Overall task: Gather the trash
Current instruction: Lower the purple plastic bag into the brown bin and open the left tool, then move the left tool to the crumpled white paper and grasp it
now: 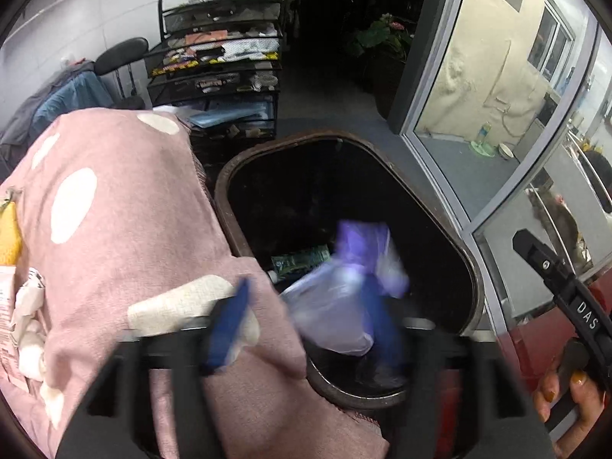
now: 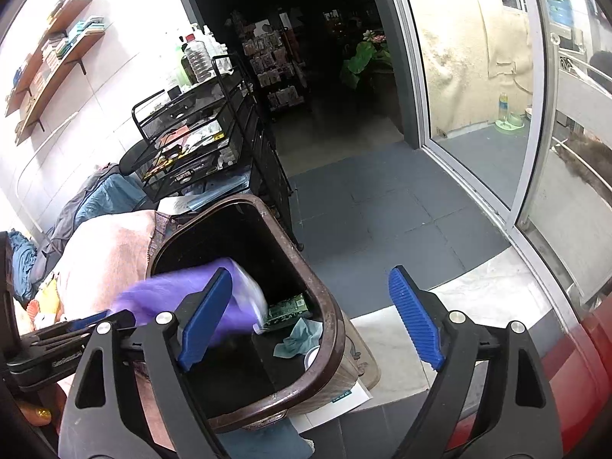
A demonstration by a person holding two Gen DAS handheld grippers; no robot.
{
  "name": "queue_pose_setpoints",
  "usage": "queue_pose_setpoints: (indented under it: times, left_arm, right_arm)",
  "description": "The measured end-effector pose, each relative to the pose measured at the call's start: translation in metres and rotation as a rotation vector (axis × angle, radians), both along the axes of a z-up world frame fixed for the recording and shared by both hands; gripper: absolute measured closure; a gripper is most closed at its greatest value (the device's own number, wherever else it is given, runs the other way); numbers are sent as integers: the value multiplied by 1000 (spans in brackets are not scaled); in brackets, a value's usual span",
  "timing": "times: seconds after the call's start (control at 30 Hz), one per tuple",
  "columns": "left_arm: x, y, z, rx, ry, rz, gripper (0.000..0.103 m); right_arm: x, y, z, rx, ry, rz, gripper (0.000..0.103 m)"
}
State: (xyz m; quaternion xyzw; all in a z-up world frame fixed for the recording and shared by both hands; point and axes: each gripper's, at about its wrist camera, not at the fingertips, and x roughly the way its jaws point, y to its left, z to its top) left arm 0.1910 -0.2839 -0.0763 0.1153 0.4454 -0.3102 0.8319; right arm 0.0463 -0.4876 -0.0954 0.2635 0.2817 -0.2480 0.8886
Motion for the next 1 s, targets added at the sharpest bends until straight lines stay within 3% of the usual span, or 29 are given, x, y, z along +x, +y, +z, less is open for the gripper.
queue_pose_setpoints:
  times: [0.07, 0.27, 0.5, 1.0]
  left_arm:
    - [-1, 2, 3, -10, -14, -1, 19]
    - [-5, 10, 12, -37, -57, -9, 6]
    - [-24, 35, 28, -118, -126, -5, 6]
    - [-71, 113, 59, -197, -424, 136, 5]
  right_arm:
    - [0, -1, 0, -2, -1, 0, 18]
    - [1, 2, 0, -2, -14, 14, 16]
    - [3, 16, 4, -24, -68, 78, 12]
    - [24, 82, 26, -96, -146, 260, 11]
